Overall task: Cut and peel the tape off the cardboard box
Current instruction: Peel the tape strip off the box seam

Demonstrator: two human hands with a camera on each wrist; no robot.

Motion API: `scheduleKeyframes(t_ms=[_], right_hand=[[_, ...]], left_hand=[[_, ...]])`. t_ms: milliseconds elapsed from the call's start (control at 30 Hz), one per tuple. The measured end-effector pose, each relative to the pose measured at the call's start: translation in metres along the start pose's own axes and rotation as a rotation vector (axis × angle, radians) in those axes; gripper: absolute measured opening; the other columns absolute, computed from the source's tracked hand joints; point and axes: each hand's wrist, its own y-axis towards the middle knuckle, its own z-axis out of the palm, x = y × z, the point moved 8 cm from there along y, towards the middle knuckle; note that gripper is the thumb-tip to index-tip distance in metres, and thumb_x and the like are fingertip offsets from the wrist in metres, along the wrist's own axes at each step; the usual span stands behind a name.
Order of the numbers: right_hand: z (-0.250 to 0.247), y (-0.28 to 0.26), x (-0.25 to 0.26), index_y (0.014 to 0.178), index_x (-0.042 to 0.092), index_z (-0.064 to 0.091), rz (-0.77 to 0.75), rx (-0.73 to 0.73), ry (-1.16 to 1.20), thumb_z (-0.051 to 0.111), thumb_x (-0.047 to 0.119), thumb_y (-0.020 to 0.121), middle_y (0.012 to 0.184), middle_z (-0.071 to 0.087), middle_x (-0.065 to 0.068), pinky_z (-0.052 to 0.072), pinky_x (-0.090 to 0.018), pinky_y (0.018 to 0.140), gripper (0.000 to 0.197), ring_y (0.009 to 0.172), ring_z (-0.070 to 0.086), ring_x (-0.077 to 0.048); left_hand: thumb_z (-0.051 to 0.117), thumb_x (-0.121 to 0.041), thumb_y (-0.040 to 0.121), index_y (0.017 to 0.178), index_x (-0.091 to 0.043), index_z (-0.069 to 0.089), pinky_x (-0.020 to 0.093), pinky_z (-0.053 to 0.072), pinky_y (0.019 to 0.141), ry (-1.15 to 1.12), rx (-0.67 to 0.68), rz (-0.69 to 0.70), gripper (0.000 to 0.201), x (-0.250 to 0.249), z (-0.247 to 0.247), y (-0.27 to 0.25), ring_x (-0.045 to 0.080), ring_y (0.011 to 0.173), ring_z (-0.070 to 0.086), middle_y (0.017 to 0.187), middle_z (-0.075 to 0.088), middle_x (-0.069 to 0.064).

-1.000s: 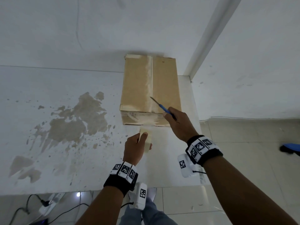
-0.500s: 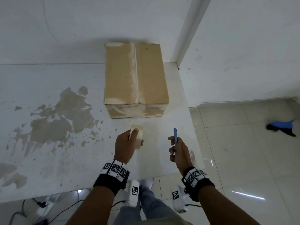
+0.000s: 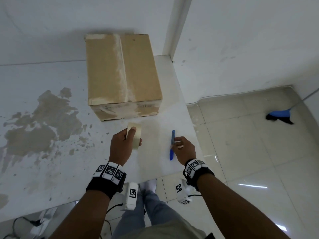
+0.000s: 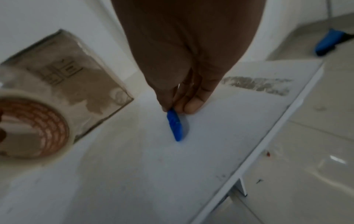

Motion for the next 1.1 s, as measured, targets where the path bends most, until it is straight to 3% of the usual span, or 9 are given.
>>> scheduleKeyframes(t_ms=[67, 167, 267, 400, 467, 567, 700, 800, 1100], right_hand=[[-0.003, 0.0, 0.003, 0.112, 0.019, 0.063, -0.048, -0.017, -0.114, 0.075, 0.019, 0.084, 0.104, 0.065, 0.0, 0.055, -0.037, 0.082, 0.031, 0.088, 0.064, -0.02], [-0.01, -0.002, 0.024, 0.112, 0.019, 0.056, -0.132, -0.093, -0.143, 0.073, 0.028, 0.086, 0.108, 0.052, 0.005, 0.049, -0.033, 0.073, 0.033, 0.078, 0.056, -0.012], [-0.006, -0.006, 0.089, 0.106, 0.022, 0.056, -0.456, -0.107, -0.097, 0.065, 0.032, 0.091, 0.104, 0.054, 0.006, 0.051, -0.037, 0.078, 0.02, 0.092, 0.054, -0.013], [0.009, -0.019, 0.196, 0.108, 0.022, 0.06, -0.91, -0.027, -0.247, 0.06, 0.03, 0.095, 0.107, 0.057, 0.006, 0.044, -0.034, 0.086, 0.015, 0.1, 0.051, -0.017], [0.021, -0.017, 0.238, 0.11, 0.02, 0.062, -1.049, 0.013, -0.348, 0.06, 0.029, 0.095, 0.109, 0.058, 0.004, 0.042, -0.033, 0.086, 0.018, 0.101, 0.051, -0.019], [0.032, -0.009, 0.268, 0.104, 0.019, 0.065, -1.12, 0.044, -0.442, 0.063, 0.027, 0.092, 0.104, 0.061, 0.003, 0.045, -0.038, 0.083, 0.015, 0.096, 0.053, -0.022], [0.033, -0.006, 0.279, 0.092, 0.011, 0.07, -1.202, 0.049, -0.434, 0.07, 0.021, 0.089, 0.092, 0.065, -0.002, 0.049, -0.033, 0.073, 0.01, 0.086, 0.057, -0.023], [0.038, -0.011, 0.282, 0.085, 0.006, 0.069, -1.308, 0.013, -0.514, 0.074, 0.013, 0.085, 0.084, 0.064, -0.008, 0.051, -0.035, 0.062, 0.008, 0.076, 0.059, -0.027], [0.055, -0.005, 0.288, 0.086, 0.007, 0.057, -1.263, 0.071, -0.694, 0.078, 0.016, 0.081, 0.092, 0.056, -0.01, 0.053, -0.042, 0.053, 0.024, 0.077, 0.055, -0.026]], left_hand=[[0.049, -0.03, 0.101, 0.073, -0.008, 0.074, 0.025, 0.053, 0.066, 0.002, 0.003, -0.011, 0.043, 0.003, 0.001, -0.001, 0.01, 0.06, 0.072, 0.064, 0.076, 0.003], [0.05, -0.03, 0.101, 0.075, -0.007, 0.074, 0.023, 0.051, 0.064, 0.0, 0.0, -0.027, 0.042, 0.007, 0.0, -0.003, 0.007, 0.06, 0.071, 0.065, 0.076, 0.003], [0.05, -0.029, 0.101, 0.075, -0.007, 0.075, 0.024, 0.051, 0.064, -0.002, -0.026, -0.033, 0.042, 0.007, -0.004, -0.007, 0.006, 0.059, 0.07, 0.064, 0.076, 0.003], [0.049, -0.029, 0.101, 0.07, -0.012, 0.074, 0.027, 0.054, 0.067, 0.035, -0.038, -0.008, 0.043, 0.005, -0.002, -0.012, 0.005, 0.059, 0.07, 0.063, 0.076, 0.0], [0.05, -0.029, 0.101, 0.07, -0.012, 0.074, 0.029, 0.056, 0.069, 0.016, -0.056, -0.01, 0.042, 0.002, -0.007, -0.012, 0.006, 0.06, 0.071, 0.063, 0.076, 0.001], [0.051, -0.031, 0.101, 0.073, -0.01, 0.074, 0.028, 0.056, 0.069, 0.0, -0.069, -0.008, 0.042, -0.003, -0.014, -0.015, 0.007, 0.061, 0.072, 0.064, 0.076, 0.001], [0.051, -0.029, 0.101, 0.074, -0.008, 0.072, 0.026, 0.054, 0.07, -0.032, -0.083, -0.022, 0.039, -0.007, -0.021, -0.017, 0.009, 0.062, 0.072, 0.064, 0.076, 0.002], [0.052, -0.029, 0.1, 0.076, -0.008, 0.072, 0.028, 0.056, 0.073, -0.039, -0.079, -0.025, 0.038, -0.005, -0.023, -0.016, 0.009, 0.062, 0.073, 0.065, 0.077, 0.002], [0.051, -0.029, 0.101, 0.075, -0.006, 0.07, 0.021, 0.05, 0.067, -0.038, -0.077, -0.024, 0.04, -0.01, -0.025, -0.011, 0.006, 0.06, 0.071, 0.065, 0.076, 0.003]])
